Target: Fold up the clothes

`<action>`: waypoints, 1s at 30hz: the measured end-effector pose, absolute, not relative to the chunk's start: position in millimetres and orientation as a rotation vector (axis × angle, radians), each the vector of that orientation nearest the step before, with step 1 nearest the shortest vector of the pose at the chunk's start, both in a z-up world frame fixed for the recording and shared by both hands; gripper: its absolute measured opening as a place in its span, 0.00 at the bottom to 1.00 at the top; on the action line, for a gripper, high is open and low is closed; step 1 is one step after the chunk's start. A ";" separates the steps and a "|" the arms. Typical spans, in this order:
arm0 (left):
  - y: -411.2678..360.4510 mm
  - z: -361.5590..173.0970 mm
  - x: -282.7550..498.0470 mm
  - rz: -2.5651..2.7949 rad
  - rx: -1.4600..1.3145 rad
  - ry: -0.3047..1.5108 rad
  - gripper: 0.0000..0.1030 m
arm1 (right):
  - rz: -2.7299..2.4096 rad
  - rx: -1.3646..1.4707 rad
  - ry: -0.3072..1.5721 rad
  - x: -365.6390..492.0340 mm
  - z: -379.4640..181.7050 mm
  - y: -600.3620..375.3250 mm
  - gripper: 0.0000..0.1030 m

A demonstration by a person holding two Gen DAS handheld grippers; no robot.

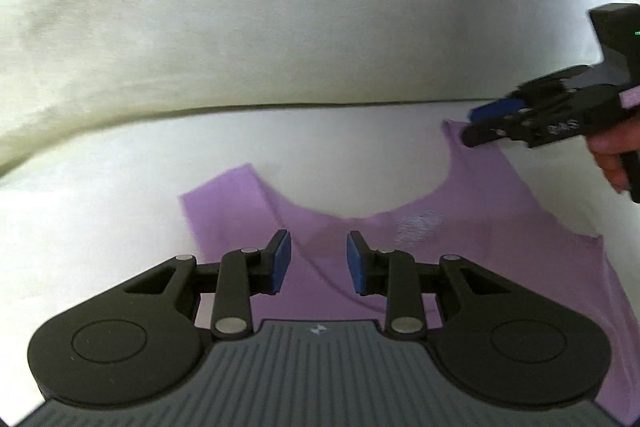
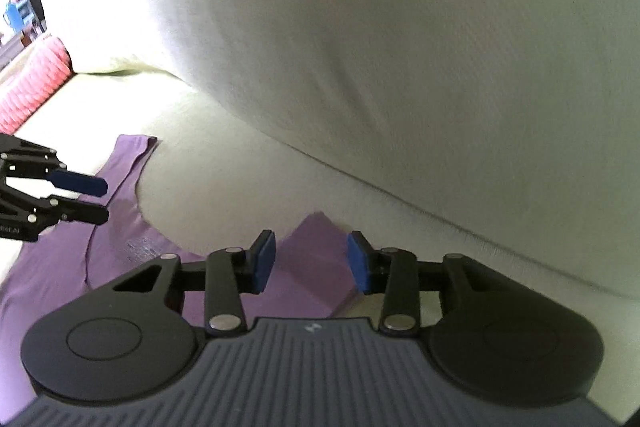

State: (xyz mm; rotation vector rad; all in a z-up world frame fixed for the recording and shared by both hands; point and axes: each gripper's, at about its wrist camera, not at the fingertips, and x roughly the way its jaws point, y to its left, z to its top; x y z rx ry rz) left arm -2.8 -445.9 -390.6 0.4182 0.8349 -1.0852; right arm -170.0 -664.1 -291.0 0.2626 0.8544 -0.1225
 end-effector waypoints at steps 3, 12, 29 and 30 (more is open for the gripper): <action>-430.3 -371.9 18.6 -1.100 0.405 0.819 0.36 | -0.072 0.236 0.839 -160.0 -287.4 -637.6 0.43; -411.1 -358.1 76.2 -1.144 0.441 0.769 0.36 | -0.011 0.258 0.821 -125.8 -296.8 -578.0 0.46; -409.4 -383.1 110.0 -1.193 0.509 0.702 0.45 | -0.004 0.186 0.842 -49.8 -336.4 -495.0 0.44; -408.4 -383.0 110.3 -1.195 0.509 0.704 0.45 | -0.012 0.189 0.841 -49.9 -336.3 -495.9 0.44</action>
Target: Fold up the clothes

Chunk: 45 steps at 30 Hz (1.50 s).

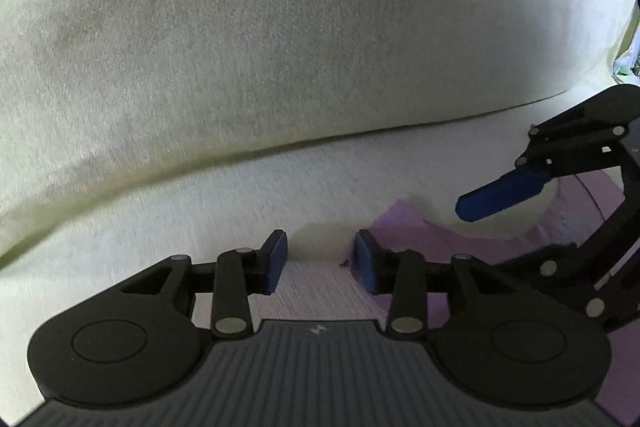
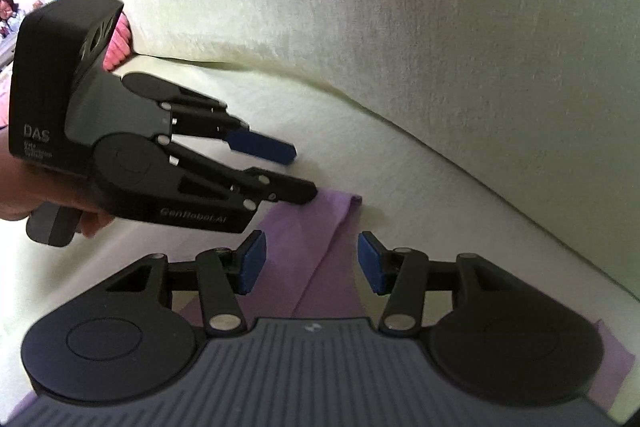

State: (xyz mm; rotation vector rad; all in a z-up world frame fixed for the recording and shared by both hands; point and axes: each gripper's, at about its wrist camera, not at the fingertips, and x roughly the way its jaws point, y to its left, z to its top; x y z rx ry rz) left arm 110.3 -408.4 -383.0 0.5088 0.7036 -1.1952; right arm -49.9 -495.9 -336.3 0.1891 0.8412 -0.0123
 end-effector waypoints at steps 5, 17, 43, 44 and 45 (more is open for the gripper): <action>-404.6 -382.0 112.5 -1.208 0.507 0.716 0.45 | -0.039 0.187 0.854 -39.7 -338.7 -500.4 0.44; -384.6 -369.8 115.5 -1.194 0.416 0.718 0.44 | -0.141 0.016 0.869 -26.1 -342.4 -506.3 0.45; -400.6 -364.8 85.3 -1.216 0.529 0.666 0.46 | -0.234 0.101 0.881 -105.8 -335.6 -487.9 0.46; -397.8 -362.3 84.4 -1.208 0.526 0.664 0.46 | -0.246 0.119 0.883 -113.8 -334.5 -486.7 0.47; -393.9 -358.9 82.3 -1.199 0.520 0.661 0.46 | -0.258 0.136 0.883 -123.0 -332.8 -484.7 0.47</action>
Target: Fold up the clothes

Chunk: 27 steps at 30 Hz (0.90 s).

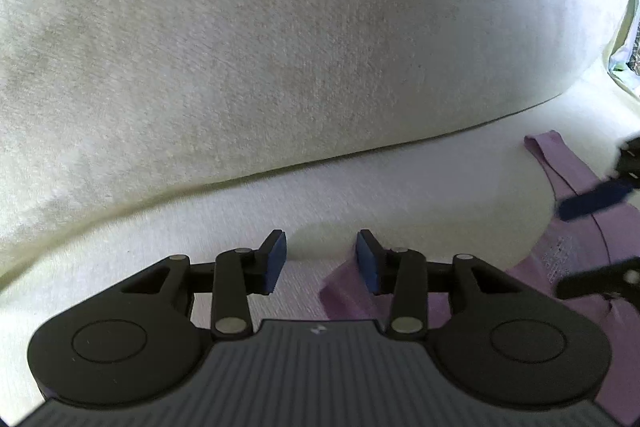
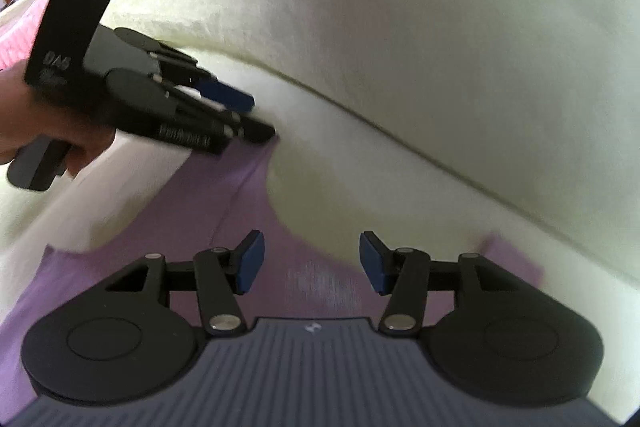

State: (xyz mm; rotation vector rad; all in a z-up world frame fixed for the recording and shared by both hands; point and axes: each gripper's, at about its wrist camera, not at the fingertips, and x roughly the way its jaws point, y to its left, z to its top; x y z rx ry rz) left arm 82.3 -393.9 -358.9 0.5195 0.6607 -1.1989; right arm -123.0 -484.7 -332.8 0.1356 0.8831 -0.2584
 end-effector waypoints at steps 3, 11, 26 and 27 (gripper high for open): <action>-375.6 -347.5 76.8 -1.164 0.482 0.643 0.46 | -0.267 0.167 0.881 -146.6 -328.7 -478.9 0.49; -338.8 -350.3 49.0 -1.127 0.561 0.625 0.45 | -0.297 0.196 0.878 -196.2 -332.0 -471.4 0.51; -274.9 -339.9 9.3 -1.159 0.427 0.579 0.45 | -0.378 0.206 0.683 -250.1 -352.3 -449.4 0.64; -266.1 -343.7 0.6 -1.178 0.449 0.579 0.45 | -0.379 0.205 0.666 -251.5 -353.6 -445.2 0.64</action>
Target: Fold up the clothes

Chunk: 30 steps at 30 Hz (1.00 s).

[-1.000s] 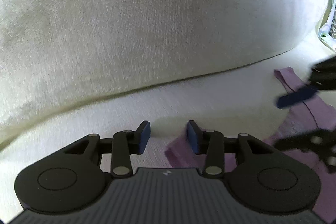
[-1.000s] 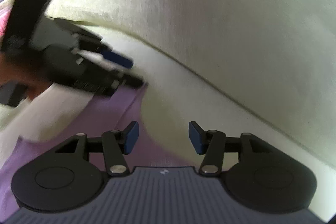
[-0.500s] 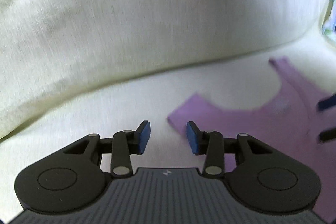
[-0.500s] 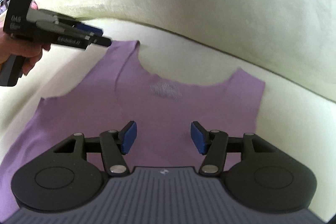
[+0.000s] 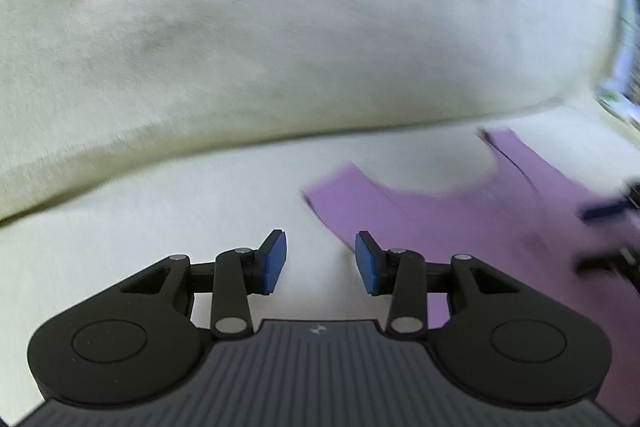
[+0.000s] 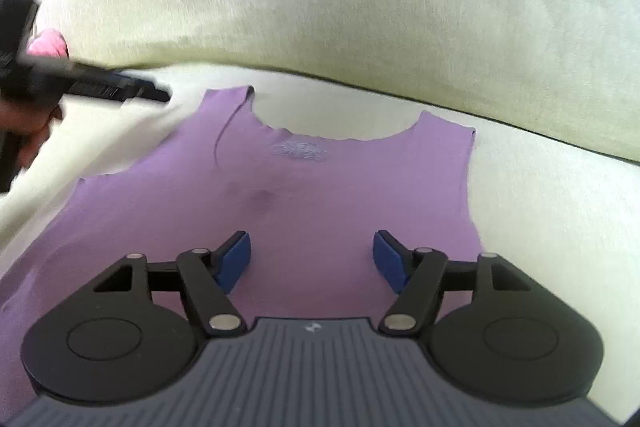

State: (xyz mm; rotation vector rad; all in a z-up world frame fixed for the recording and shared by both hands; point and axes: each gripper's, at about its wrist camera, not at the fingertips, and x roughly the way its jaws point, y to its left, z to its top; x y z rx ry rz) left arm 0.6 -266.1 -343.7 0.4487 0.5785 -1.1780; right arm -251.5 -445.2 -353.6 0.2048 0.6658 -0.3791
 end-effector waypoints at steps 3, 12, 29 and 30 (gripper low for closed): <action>-252.6 -359.9 -12.0 -1.177 0.511 0.548 0.45 | -0.366 0.173 0.630 -255.8 -352.9 -434.0 0.64; -200.5 -347.6 -49.9 -1.058 0.521 0.511 0.45 | -0.446 0.136 0.682 -295.2 -322.8 -384.6 0.70; -166.3 -339.6 -175.0 -1.172 0.493 0.609 0.45 | -0.388 0.136 0.736 -392.6 -317.6 -301.4 0.78; -172.2 -339.1 -167.5 -1.164 0.484 0.610 0.45 | -0.365 0.106 0.729 -387.5 -317.3 -308.9 0.78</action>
